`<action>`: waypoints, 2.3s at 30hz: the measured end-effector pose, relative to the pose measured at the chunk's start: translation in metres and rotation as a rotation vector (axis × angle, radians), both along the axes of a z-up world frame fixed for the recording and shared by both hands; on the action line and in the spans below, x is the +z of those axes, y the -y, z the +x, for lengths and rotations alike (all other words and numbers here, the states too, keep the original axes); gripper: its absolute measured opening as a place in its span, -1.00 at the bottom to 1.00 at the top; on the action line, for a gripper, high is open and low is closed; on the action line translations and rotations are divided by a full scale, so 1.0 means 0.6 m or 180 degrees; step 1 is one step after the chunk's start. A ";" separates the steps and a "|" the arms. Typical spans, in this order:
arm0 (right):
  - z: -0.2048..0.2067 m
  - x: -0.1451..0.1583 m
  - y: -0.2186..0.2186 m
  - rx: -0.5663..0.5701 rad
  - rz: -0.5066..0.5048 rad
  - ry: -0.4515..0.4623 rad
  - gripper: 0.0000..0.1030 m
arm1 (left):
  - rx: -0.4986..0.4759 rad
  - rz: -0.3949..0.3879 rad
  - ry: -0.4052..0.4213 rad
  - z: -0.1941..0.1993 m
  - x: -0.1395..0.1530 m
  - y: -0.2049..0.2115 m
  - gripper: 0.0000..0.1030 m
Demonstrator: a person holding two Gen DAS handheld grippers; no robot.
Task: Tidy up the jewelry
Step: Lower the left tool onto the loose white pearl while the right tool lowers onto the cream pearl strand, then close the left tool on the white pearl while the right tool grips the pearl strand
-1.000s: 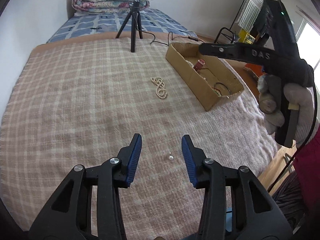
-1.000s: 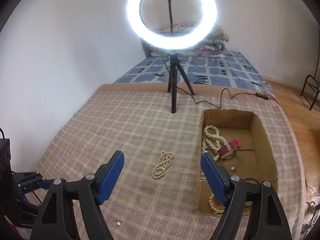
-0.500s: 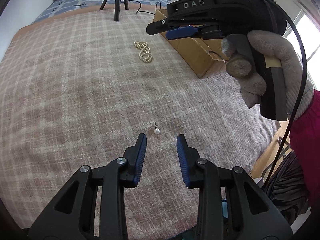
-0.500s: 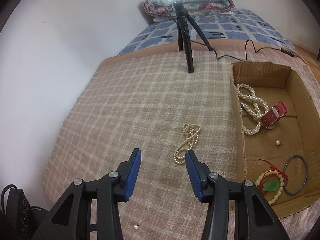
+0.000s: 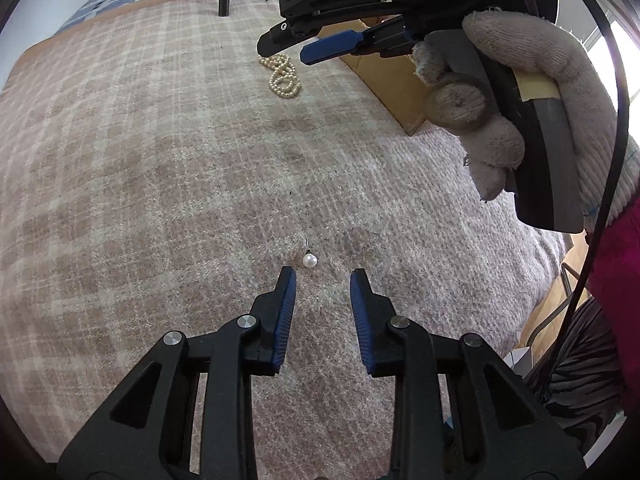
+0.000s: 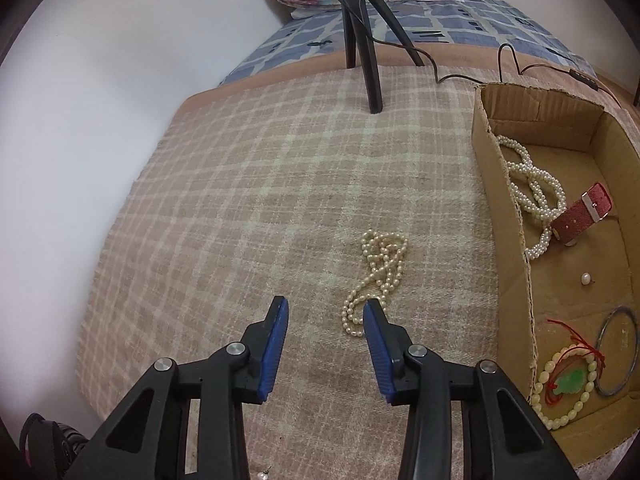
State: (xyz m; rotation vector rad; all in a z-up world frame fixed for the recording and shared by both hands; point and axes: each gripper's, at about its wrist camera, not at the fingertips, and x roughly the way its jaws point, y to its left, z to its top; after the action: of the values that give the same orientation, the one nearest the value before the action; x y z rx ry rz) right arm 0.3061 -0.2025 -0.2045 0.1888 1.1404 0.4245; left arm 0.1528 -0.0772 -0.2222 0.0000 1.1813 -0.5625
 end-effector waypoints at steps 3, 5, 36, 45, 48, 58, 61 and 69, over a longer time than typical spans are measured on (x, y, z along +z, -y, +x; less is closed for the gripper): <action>0.007 -0.009 0.001 -0.0036 0.0049 -0.0056 -0.24 | 0.0002 0.0037 0.0005 0.007 -0.009 0.004 -0.48; 0.010 -0.015 0.001 -0.0055 0.0056 -0.0086 -0.26 | -0.0006 0.0042 -0.0021 0.013 -0.014 0.010 -0.62; 0.058 -0.070 -0.021 -0.0093 -0.0530 -0.0128 -0.31 | -0.0024 0.0250 0.0017 0.033 -0.050 0.064 -0.87; 0.044 -0.066 -0.025 -0.0008 -0.0720 0.0032 -0.77 | 0.0000 0.0246 0.0048 0.024 -0.048 0.045 -0.88; 0.038 -0.064 -0.022 0.0001 -0.0710 0.0059 -0.81 | 0.0025 0.0251 0.0071 0.022 -0.043 0.032 -0.88; 0.036 -0.046 0.029 -0.0265 0.0164 -0.0100 -0.91 | 0.0151 0.0146 0.0117 0.016 -0.017 -0.016 -0.88; 0.035 -0.035 0.038 -0.0300 0.0225 -0.0051 -0.91 | 0.0181 0.0124 0.0129 0.014 -0.009 -0.033 -0.88; 0.028 0.000 0.055 -0.0371 0.0334 0.0115 -0.91 | 0.0205 0.0090 0.0175 0.010 0.013 -0.034 -0.88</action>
State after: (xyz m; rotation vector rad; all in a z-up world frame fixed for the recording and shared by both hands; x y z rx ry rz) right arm 0.3229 -0.2357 -0.2046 0.3364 1.0665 0.3832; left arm 0.1589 -0.0569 -0.2145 0.0015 1.1316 -0.4863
